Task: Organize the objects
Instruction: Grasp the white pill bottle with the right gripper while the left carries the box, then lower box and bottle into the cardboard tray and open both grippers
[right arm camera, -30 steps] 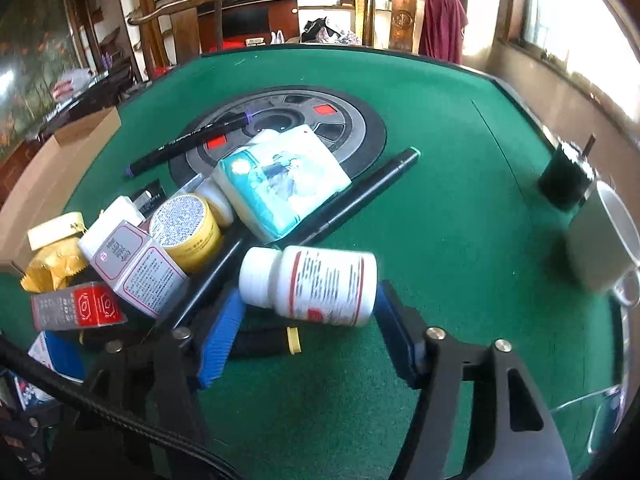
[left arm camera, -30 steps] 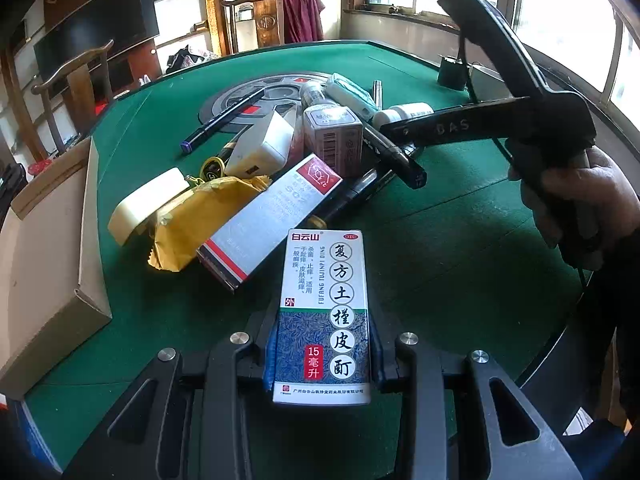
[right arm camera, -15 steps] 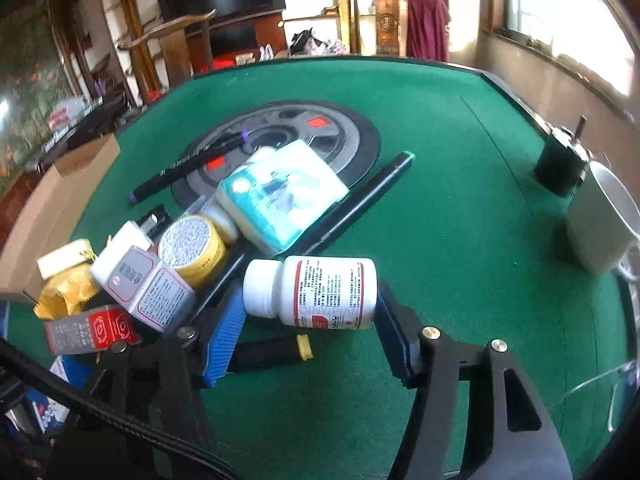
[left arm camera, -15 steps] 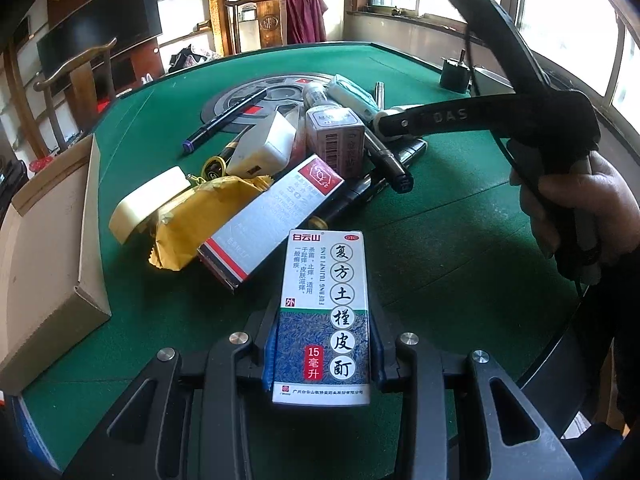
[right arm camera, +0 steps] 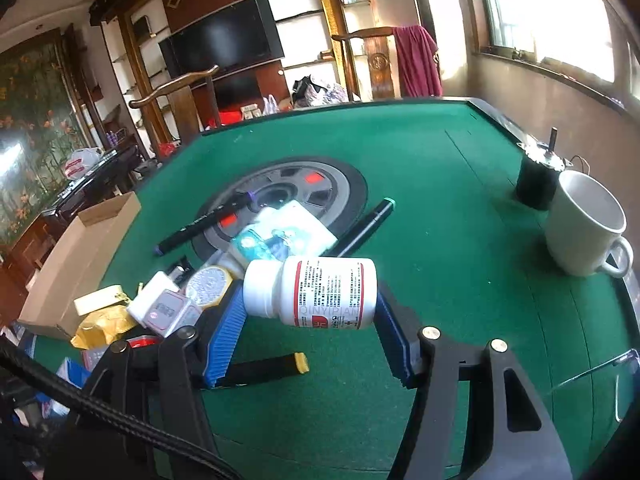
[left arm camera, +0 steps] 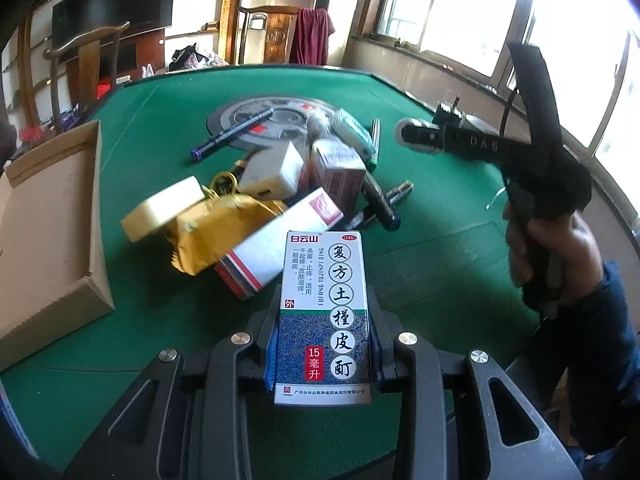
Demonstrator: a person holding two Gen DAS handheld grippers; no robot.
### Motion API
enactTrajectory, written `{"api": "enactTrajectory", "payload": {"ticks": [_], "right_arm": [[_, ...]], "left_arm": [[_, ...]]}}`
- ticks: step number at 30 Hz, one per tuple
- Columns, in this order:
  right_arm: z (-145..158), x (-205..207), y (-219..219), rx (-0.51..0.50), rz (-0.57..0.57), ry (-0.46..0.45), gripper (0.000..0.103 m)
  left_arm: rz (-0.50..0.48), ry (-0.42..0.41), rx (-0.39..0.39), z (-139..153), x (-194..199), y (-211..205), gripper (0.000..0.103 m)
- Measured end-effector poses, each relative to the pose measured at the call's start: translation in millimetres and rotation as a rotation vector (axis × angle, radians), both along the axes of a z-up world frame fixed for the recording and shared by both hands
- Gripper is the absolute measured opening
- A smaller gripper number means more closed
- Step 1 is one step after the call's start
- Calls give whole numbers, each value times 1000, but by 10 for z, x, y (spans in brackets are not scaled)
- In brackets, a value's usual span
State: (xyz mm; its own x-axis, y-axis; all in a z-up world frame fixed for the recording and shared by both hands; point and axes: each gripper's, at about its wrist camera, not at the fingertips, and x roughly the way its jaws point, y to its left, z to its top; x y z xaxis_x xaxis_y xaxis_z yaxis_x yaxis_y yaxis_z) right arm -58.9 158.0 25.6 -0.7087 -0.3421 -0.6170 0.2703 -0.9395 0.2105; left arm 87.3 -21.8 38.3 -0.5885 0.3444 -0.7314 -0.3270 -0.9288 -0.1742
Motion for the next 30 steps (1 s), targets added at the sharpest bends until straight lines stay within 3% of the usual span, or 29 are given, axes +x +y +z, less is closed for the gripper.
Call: {"api": "enactTrajectory", "payload": {"ticks": [8,17,25,30], "right_arm": [[119,225,-258,-50,85,18,61],[448,376,-1103,-29,260,8,61],[529,196,-1966,-14,393,-70,61],[558,-131,-2571,-26,438,-145,61]], "left_arm": [[72,49,39,281,67,-449,30],[205,101,70,508,53,-1175,30],[290,69,81,430,-199,-1751,30],[346,-11,96,287,-608,-1988,30]]}}
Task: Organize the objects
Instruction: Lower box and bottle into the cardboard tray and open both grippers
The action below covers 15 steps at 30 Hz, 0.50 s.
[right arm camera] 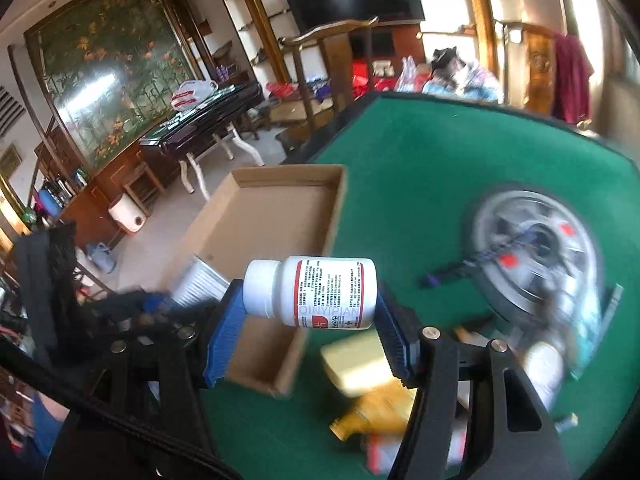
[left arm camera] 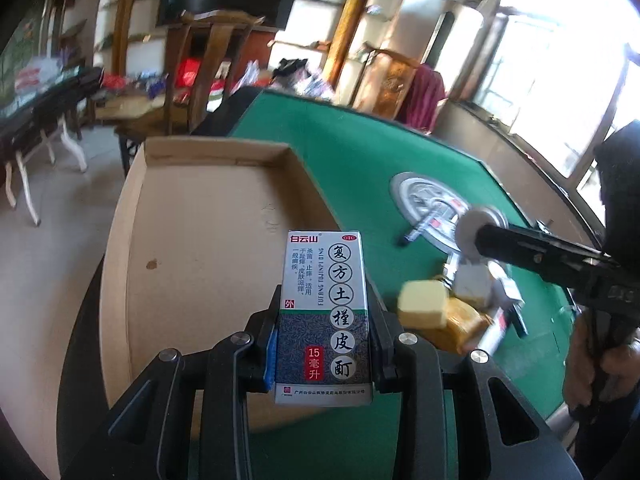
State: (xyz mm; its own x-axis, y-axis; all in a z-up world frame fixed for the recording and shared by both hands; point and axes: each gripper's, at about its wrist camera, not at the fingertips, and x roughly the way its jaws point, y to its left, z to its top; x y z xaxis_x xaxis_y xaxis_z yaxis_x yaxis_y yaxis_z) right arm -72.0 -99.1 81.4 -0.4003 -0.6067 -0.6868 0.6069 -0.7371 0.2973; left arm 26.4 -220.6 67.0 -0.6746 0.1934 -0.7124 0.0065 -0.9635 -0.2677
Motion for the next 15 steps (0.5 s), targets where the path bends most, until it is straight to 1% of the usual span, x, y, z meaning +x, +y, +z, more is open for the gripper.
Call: {"api": "enactTrajectory", "payload": {"ticks": [3,5,8,11,15], "right_arm": [[-28,-319,-395,15,-1,-47,61],[-104,-525,-619,12,2,-101,61],[-267,-778,-923,41,-14,-147,61],[-419,-939,-1152,49,-29,-201,61],[-557,-1115,-1329,39,-63,-263,61]], "left_arm": [[13,-30,-11,-53,-202,-42,30],[22,-45,-16,-59,-277,-126,30],[67,-68,-27,-71,-397,-352,30],[121,-98,-47,-98,-540,-652,30],[174,-140,-77,-200,-765,-984,30]]}}
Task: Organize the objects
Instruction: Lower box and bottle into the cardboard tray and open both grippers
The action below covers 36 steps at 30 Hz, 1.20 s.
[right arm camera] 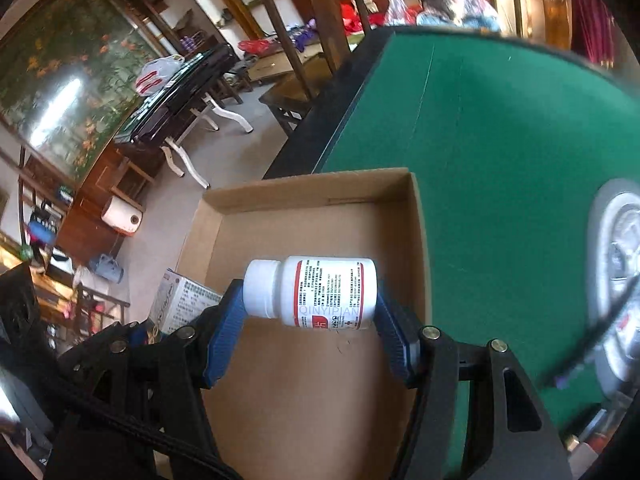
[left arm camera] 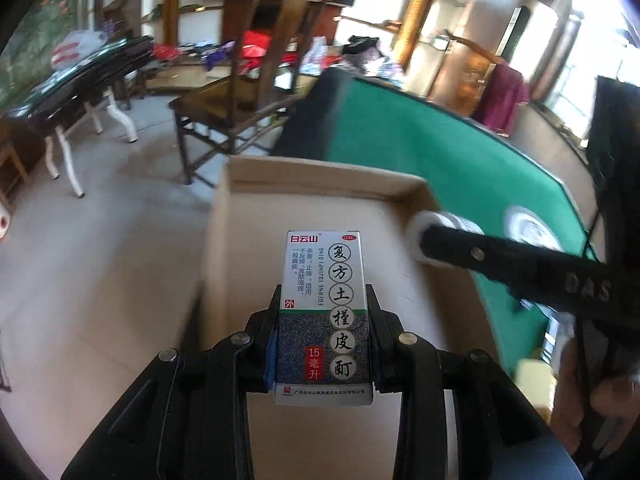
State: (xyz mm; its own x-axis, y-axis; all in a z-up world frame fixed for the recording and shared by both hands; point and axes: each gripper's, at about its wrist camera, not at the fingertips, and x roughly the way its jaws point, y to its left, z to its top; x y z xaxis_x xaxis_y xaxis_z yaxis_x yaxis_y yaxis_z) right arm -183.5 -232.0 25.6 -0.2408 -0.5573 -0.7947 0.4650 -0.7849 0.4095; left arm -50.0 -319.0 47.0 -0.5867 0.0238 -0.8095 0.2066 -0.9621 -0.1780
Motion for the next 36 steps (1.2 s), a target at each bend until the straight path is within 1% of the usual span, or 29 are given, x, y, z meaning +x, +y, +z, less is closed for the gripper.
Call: {"api": "enactTrajectory", "payload": {"ticks": [3,9,14,19,23,27,29,31,32,33,34,35,36], "right_arm": [[-77,-94,-139,8,-29,-32,61],[-101,-223,-259,21,-66,-72,62],[-122,-274,-358,44,-67,-59,62],[-113,-298,-381,35,-59,-35,62],[-56,-265,-352,48,-49,-6,62],[104,-171,-167,44,-34,38,62],[220,-53,-56,58,-29,94,62],[397,142,105,98,-23,196,62],[510,289,218,120,-30,270,62],[579,394,294,133,-34,316,62],[664,549,415,144,-46,372,64],[727,672,517,139,-57,408,66],[797,839,693,125,-72,444,72]], "left_arm": [[25,-18,-4,-110,-119,-132,30],[55,-24,-13,-249,-222,-247,30],[68,-20,-14,-251,-278,-318,30],[73,-18,-12,-253,-306,-337,31],[76,-7,5,-248,-292,-343,31],[83,15,26,-167,-219,-337,32],[86,52,28,-67,-113,-300,32],[75,83,29,35,-27,-237,32],[67,108,26,105,42,-179,32],[56,132,22,168,97,-122,32],[40,157,19,235,163,-46,32],[22,180,20,292,230,32,33],[2,205,23,354,301,120,36]]}}
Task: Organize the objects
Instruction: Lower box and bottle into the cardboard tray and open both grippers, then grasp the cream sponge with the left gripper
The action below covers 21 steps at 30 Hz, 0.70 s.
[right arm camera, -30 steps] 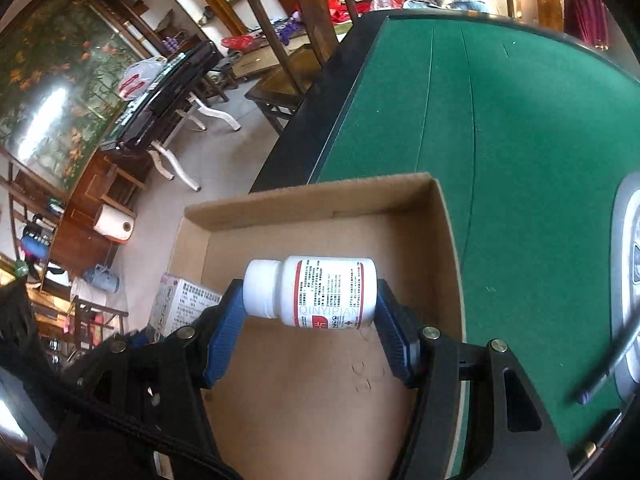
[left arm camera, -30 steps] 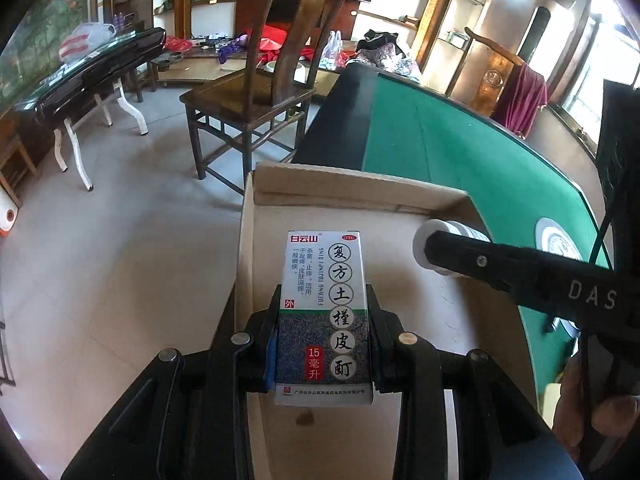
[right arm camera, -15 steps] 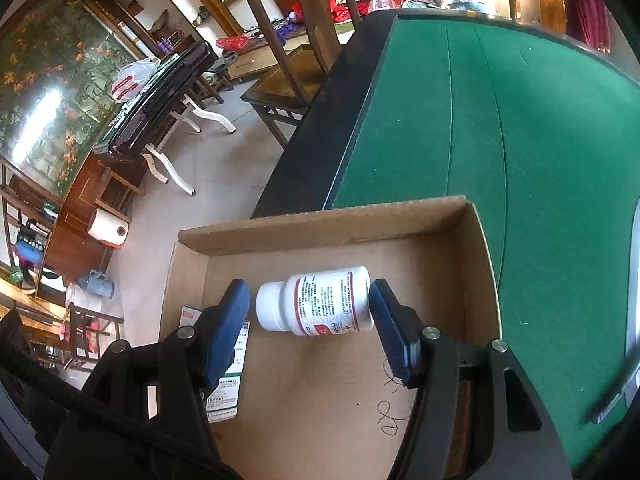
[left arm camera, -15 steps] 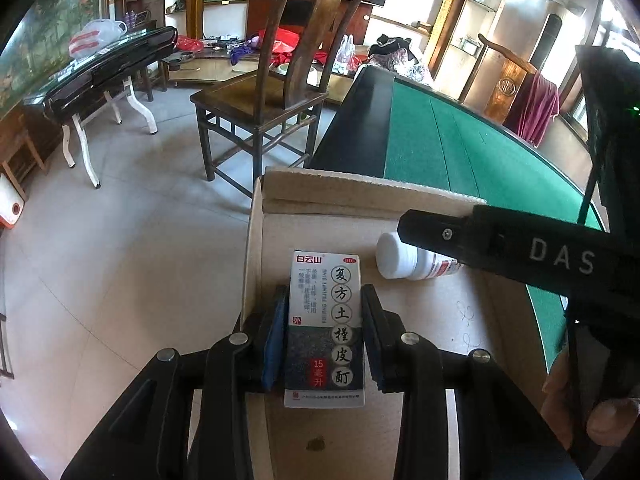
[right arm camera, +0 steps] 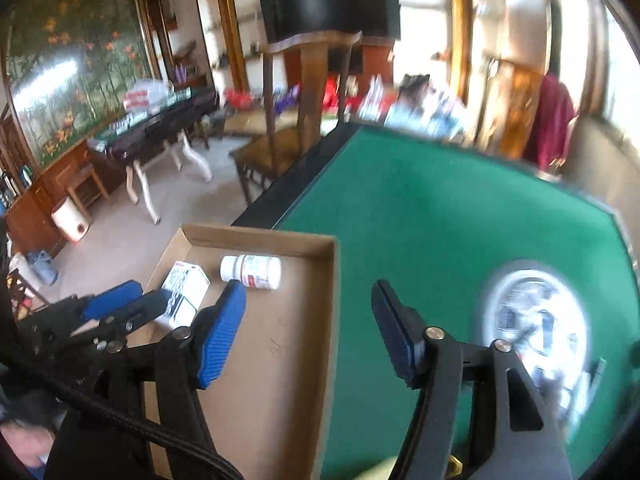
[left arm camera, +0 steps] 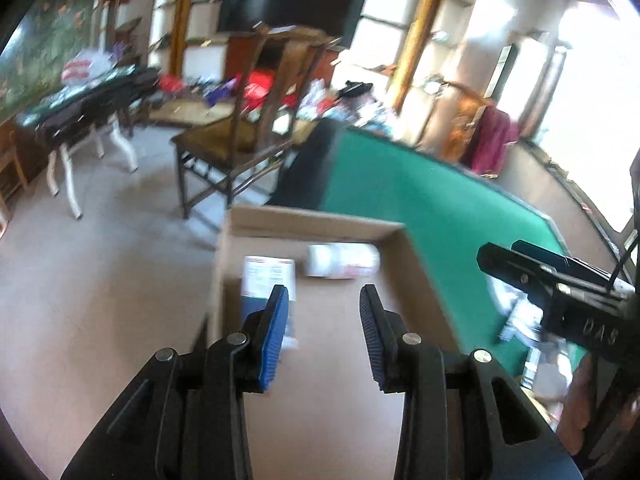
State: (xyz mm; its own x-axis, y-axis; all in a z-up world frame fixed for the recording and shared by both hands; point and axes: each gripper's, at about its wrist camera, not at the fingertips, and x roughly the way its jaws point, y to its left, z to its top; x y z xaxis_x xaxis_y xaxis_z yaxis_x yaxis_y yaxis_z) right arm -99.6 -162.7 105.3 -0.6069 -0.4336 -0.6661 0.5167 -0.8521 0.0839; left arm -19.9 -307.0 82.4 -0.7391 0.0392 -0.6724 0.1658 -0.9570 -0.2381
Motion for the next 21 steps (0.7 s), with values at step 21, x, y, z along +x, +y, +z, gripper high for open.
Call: {"api": "enactTrajectory", "payload": {"ticks": [21], "right_arm": [[-582,1065,2928,-157,-300,-119,49]], "left_arm": [[-342,30,-215,-84,633,2155,71]]}}
